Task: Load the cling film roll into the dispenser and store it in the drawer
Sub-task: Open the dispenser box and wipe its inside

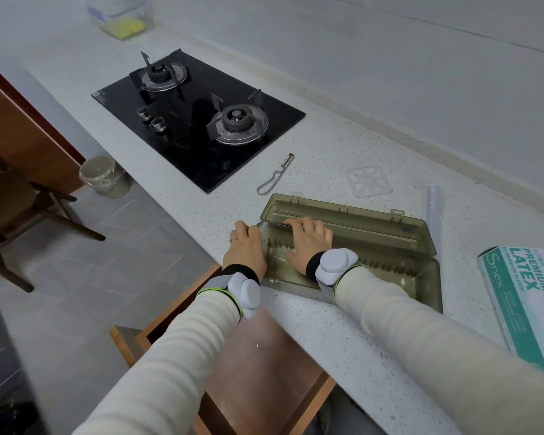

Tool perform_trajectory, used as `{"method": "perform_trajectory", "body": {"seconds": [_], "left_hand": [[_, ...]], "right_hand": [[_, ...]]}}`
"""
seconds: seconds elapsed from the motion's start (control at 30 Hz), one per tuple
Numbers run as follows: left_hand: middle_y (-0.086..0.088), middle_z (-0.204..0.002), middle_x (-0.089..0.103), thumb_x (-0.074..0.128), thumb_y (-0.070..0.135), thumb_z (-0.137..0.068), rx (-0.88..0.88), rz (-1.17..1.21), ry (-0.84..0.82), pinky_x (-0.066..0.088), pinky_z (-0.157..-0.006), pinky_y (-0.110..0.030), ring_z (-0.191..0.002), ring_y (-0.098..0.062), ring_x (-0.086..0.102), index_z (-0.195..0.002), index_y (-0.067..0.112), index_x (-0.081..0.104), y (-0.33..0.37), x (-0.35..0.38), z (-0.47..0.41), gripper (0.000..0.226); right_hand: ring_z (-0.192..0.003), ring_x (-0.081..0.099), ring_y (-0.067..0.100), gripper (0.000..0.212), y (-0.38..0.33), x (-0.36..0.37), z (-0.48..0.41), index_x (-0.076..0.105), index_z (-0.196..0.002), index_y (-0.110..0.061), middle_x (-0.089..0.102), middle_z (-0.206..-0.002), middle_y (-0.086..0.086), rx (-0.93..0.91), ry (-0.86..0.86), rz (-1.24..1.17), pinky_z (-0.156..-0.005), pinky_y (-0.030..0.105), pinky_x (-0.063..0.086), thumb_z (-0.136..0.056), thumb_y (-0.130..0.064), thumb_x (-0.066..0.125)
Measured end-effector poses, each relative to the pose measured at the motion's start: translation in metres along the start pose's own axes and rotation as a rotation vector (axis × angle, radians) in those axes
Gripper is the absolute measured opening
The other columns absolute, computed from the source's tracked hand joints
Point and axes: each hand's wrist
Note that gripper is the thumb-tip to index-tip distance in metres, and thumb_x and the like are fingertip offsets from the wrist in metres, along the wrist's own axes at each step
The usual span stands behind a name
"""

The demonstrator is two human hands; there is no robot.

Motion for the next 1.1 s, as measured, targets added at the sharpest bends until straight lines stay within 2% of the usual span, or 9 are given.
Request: {"method": "perform_trajectory", "body": {"seconds": [0.17,0.43,0.53,0.6,0.73,0.87,1.1], "left_hand": [[-0.015,-0.126,0.032,0.039,-0.004,-0.089,0.003,0.006,-0.004,0.047,-0.073,-0.036,-0.109,-0.033,0.046,-0.115,0.003,0.041,-0.001,0.002,0.005,0.027],[-0.014,-0.124,0.033,0.04,0.004,-0.093,0.026,0.005,-0.006,0.049,-0.074,-0.037,-0.107,-0.033,0.047,-0.114,0.003,0.041,-0.004,0.004,0.002,0.021],[-0.015,-0.122,0.034,0.037,0.009,-0.094,0.062,0.024,-0.028,0.05,-0.077,-0.042,-0.101,-0.034,0.048,-0.111,0.002,0.043,-0.009,0.004,-0.004,0.019],[-0.015,-0.119,0.034,0.036,0.013,-0.095,0.081,0.053,-0.028,0.051,-0.074,-0.044,-0.092,-0.032,0.047,-0.106,0.002,0.044,-0.012,0.004,-0.007,0.018],[-0.015,-0.114,0.035,0.037,0.015,-0.096,0.086,0.086,0.001,0.043,-0.058,-0.038,-0.063,-0.027,0.039,-0.1,0.003,0.043,-0.015,0.006,-0.009,0.014],[-0.016,-0.112,0.036,0.037,0.013,-0.096,0.079,0.117,0.044,0.035,-0.054,-0.034,-0.058,-0.026,0.036,-0.099,0.003,0.042,-0.011,0.007,-0.009,0.012],[-0.016,-0.114,0.038,0.037,0.011,-0.096,0.08,0.111,0.069,0.034,-0.054,-0.032,-0.056,-0.026,0.036,-0.1,0.002,0.043,-0.008,0.008,-0.001,0.011]], "right_hand": [[-0.122,0.034,0.026,0.059,0.0,0.0,-0.001,0.034,-0.137,-0.027,0.04,-0.133,0.002,0.002,-0.003,-0.002,-0.101,0.035,0.025,-0.083,-0.033,0.056],[-0.124,0.033,0.026,0.059,0.0,-0.002,0.001,0.032,-0.138,-0.026,0.039,-0.134,0.002,-0.005,-0.008,0.002,-0.102,0.035,0.025,-0.084,-0.032,0.055],[-0.123,0.033,0.026,0.059,0.001,-0.002,0.002,0.032,-0.139,-0.026,0.039,-0.134,0.002,-0.013,-0.004,-0.003,-0.102,0.036,0.025,-0.085,-0.032,0.055],[-0.124,0.033,0.026,0.059,0.001,-0.001,0.004,0.031,-0.139,-0.025,0.038,-0.134,0.002,-0.02,0.006,-0.001,-0.103,0.035,0.024,-0.085,-0.031,0.055],[-0.123,0.034,0.025,0.059,0.002,0.001,0.004,0.03,-0.14,-0.025,0.039,-0.134,0.002,-0.025,0.025,0.0,-0.102,0.034,0.024,-0.086,-0.027,0.054],[-0.12,0.035,0.025,0.059,0.004,0.0,0.001,0.034,-0.139,-0.026,0.041,-0.13,0.003,0.004,0.04,-0.033,-0.099,0.033,0.025,-0.084,-0.015,0.052],[-0.117,0.037,0.025,0.06,0.006,0.003,0.008,0.036,-0.137,-0.025,0.042,-0.128,0.002,-0.002,0.095,-0.007,-0.099,0.032,0.025,-0.081,-0.014,0.053]]}}
Point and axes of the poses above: each hand's wrist, its own z-axis away from the middle knuckle, its own x-axis out of the palm, y = z × x
